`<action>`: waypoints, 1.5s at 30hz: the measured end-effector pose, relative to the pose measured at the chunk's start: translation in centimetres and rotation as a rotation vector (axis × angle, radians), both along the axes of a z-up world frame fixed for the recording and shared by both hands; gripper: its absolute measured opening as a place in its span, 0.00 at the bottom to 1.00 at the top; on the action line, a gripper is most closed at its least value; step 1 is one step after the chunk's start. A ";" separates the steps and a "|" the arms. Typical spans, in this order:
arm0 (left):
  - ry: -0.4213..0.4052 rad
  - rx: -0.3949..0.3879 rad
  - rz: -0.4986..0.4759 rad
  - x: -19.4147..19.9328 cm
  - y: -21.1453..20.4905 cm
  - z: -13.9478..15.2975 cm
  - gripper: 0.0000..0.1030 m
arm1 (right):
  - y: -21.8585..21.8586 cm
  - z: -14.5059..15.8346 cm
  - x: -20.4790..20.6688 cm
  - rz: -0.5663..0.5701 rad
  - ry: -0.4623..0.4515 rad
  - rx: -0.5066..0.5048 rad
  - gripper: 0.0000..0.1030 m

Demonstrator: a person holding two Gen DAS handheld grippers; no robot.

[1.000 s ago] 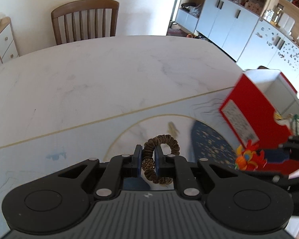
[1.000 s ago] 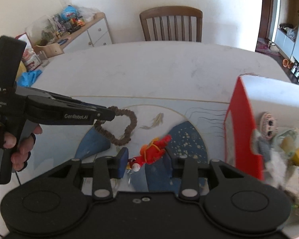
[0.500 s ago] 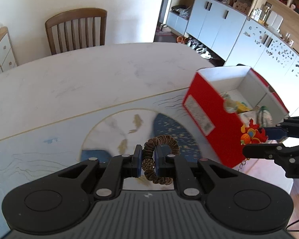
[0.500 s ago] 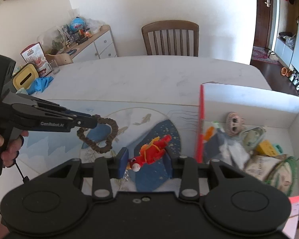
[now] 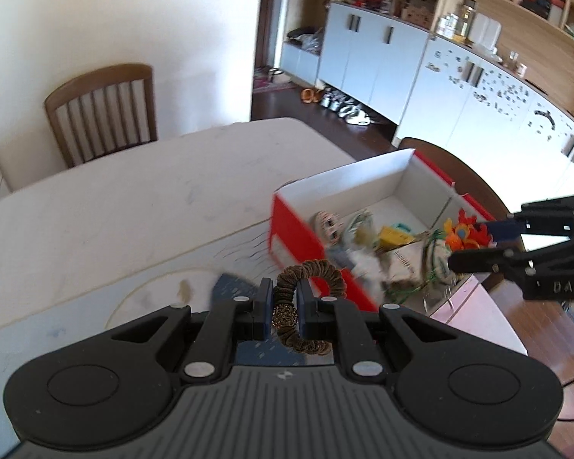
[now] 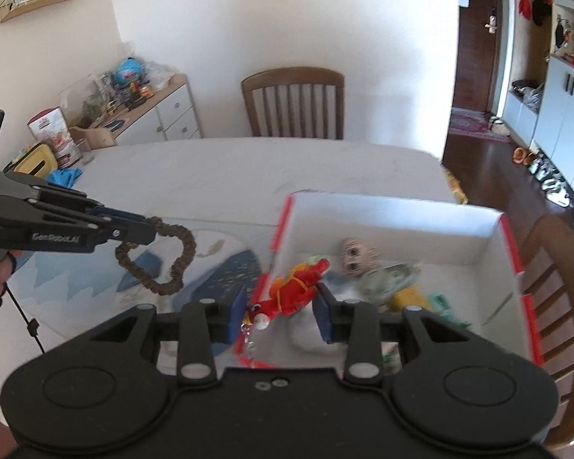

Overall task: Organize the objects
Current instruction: 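Carry the rope ring with the left gripper while the right carries the fish keychain into the red box, then open the right gripper then the left to drop the keychain and rope ring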

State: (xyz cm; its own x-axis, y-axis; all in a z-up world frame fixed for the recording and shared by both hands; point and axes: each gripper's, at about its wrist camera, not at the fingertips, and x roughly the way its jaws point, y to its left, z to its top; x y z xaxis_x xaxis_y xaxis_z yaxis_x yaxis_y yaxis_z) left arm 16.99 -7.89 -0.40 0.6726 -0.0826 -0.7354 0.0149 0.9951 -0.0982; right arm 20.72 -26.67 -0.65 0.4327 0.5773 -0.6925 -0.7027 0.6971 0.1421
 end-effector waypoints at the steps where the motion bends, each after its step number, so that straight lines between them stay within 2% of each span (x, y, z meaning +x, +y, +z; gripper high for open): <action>1: -0.001 0.004 -0.006 0.5 -0.5 0.1 0.12 | -0.5 0.2 0.4 -0.008 -0.006 0.002 0.35; 9: -0.001 0.011 -0.037 4.6 -5.0 0.4 0.12 | -4.0 0.5 4.0 -0.041 -0.063 -0.010 0.35; 14: 0.022 -0.013 -0.046 7.2 -7.4 -0.3 0.12 | -5.6 -0.4 6.5 -0.068 -0.079 -0.039 0.35; 19: 0.043 0.010 -0.067 9.5 -10.3 -1.6 0.12 | -6.1 -1.5 8.8 -0.093 -0.085 -0.062 0.35; 31: 0.128 0.051 -0.050 13.2 -13.2 -5.9 0.12 | -5.0 -6.2 13.4 -0.098 -0.035 -0.106 0.35; 35: 0.166 0.054 -0.036 14.0 -13.2 -7.5 0.12 | -5.0 -8.5 14.5 -0.090 0.039 -0.128 0.35; 39: 0.195 0.065 -0.036 14.4 -13.5 -8.7 0.12 | -4.7 -10.0 14.0 -0.053 0.059 -0.177 0.35; 45: 0.215 0.101 -0.031 14.8 -13.9 -9.8 0.12 | -4.7 -10.8 13.7 -0.029 0.102 -0.188 0.35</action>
